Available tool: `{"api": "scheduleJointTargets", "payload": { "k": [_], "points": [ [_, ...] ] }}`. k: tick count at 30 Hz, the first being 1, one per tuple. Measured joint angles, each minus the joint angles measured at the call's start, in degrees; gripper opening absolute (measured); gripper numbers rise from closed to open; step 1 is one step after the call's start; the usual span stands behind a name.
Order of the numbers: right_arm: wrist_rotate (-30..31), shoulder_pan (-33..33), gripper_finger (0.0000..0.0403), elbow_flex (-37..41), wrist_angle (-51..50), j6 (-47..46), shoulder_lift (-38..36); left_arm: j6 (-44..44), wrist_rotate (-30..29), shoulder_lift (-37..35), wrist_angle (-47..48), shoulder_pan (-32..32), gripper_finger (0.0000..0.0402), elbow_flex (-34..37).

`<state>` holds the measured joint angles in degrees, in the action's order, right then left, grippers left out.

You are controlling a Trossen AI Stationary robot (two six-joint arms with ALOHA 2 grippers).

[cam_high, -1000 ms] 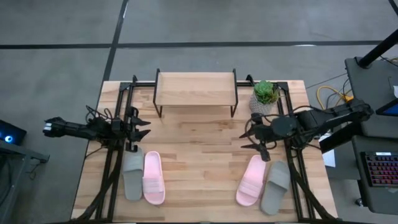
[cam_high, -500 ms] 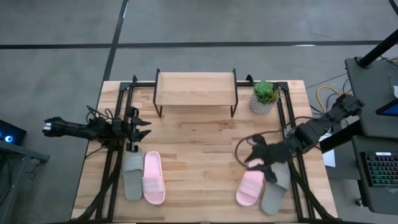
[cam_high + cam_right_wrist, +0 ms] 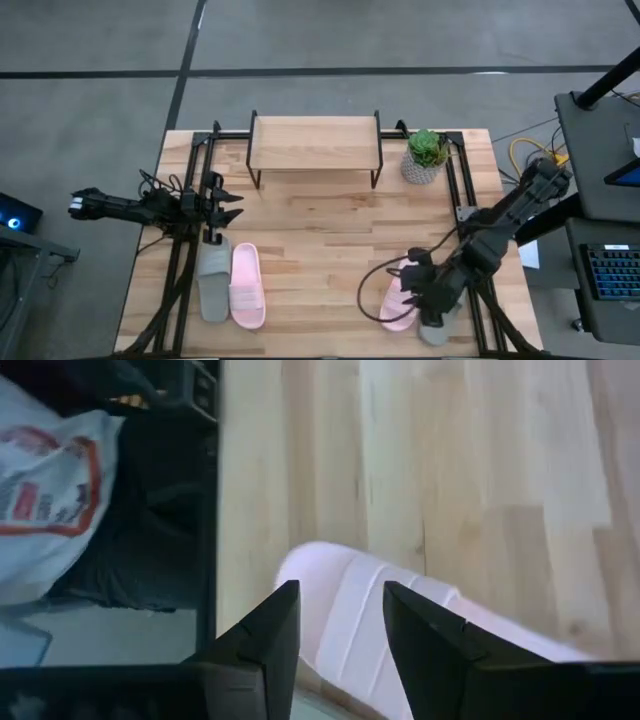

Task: Pick and place slides into the shelf
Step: Put the right pink slipper on the shelf

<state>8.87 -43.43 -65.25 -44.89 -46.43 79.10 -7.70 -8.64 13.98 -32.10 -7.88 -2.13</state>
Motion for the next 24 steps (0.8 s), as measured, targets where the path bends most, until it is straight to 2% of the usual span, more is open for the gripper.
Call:
{"api": "scheduleJointTargets", "payload": {
  "k": [6, 14, 18, 24],
  "points": [
    [-4.80, 0.03, 0.0128, 0.02, -0.19, -3.10, 4.13, 0.00, -0.01, 0.03, 0.00, 0.00, 0.0126, 0.02],
    [2.70, 0.69, 0.0130, 1.60, -9.34, -7.61, 5.09, -0.01, -0.01, 0.90, 0.01, 0.00, 0.0126, 0.02],
    [2.62, 1.94, 0.0140, 4.66, -7.95, -10.72, 2.70, -0.04, -0.01, 1.42, 0.09, 0.00, 0.0126, 0.04],
    [-2.82, 2.61, 0.0182, 9.80, -0.66, -10.75, -1.11, -0.04, -0.01, 1.63, 0.10, 0.00, 0.0126, 0.09]
  ]
}}
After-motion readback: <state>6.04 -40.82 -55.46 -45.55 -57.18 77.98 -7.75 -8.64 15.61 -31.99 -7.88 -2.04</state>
